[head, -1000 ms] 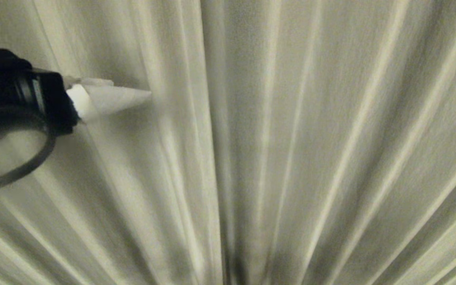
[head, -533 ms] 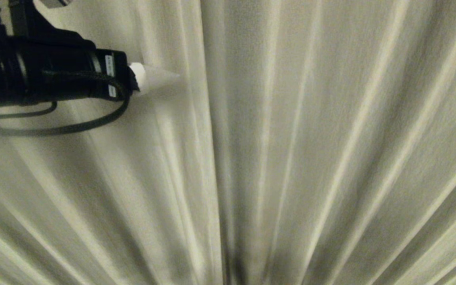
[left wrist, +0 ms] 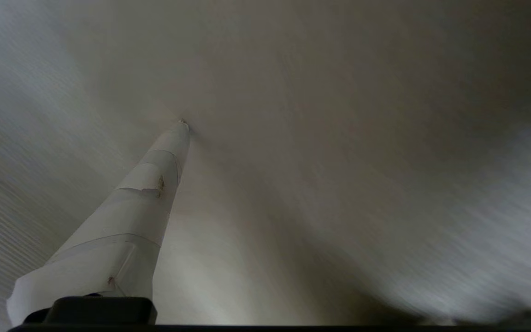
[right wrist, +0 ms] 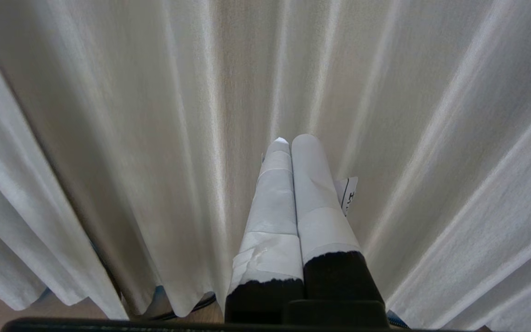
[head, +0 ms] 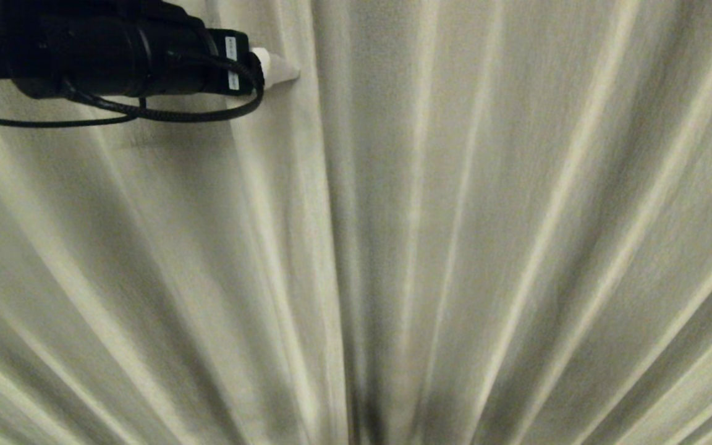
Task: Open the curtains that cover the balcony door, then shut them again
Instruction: Pull the outer curtains open on both sides
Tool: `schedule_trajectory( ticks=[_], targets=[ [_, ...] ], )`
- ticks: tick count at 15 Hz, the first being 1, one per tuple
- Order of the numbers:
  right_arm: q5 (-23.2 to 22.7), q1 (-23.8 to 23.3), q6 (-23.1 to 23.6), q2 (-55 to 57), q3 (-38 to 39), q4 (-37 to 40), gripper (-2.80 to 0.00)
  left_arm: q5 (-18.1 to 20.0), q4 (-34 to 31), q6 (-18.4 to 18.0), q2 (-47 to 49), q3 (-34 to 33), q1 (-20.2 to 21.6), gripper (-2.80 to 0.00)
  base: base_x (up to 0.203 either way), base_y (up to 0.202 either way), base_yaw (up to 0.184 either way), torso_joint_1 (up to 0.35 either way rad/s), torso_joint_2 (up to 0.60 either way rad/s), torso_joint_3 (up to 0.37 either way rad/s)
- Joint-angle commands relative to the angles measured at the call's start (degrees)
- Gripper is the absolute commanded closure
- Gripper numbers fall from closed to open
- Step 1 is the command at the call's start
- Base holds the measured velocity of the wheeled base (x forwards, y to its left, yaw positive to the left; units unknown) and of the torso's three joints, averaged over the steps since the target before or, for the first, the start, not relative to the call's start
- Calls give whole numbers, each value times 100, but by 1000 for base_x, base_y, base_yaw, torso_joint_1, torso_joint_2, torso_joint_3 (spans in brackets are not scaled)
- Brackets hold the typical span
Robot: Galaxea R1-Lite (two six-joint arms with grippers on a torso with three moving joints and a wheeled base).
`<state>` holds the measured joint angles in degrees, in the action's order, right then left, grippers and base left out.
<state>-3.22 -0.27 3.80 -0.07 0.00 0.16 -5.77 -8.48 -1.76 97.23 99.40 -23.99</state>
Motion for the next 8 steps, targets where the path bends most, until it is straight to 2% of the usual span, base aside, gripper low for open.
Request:
schedule_trajectory(
  ticks=[1,8],
  targets=[
    [-3,0,6,7,0,2,0,-111,3,-186,403,308,192,-280,0,0,0,0,0,0],
    [-3,0,6,7,0,2,0,-126,376,-163,1100,1395,403,-280,0,0,0,0,0,0]
  ],
)
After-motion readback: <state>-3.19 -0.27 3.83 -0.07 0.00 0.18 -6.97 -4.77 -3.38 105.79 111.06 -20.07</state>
